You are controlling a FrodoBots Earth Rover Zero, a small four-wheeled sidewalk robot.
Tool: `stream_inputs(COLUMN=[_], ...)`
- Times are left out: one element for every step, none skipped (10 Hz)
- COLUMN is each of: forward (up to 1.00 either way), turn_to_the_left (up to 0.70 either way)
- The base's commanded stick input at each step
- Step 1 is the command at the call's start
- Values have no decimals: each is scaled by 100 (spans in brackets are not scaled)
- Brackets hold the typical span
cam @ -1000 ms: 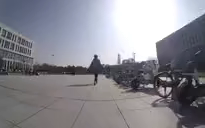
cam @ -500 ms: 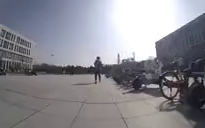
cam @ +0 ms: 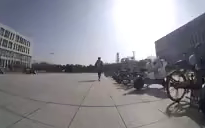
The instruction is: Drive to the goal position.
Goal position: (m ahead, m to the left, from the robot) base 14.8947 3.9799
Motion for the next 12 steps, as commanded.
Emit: stream_inputs(forward=[50,50,50,50,50,50,50,50,50,50,50,50], turn_to_the_left=[0,0,0,0,0,0,0,0,0,0,4,3])
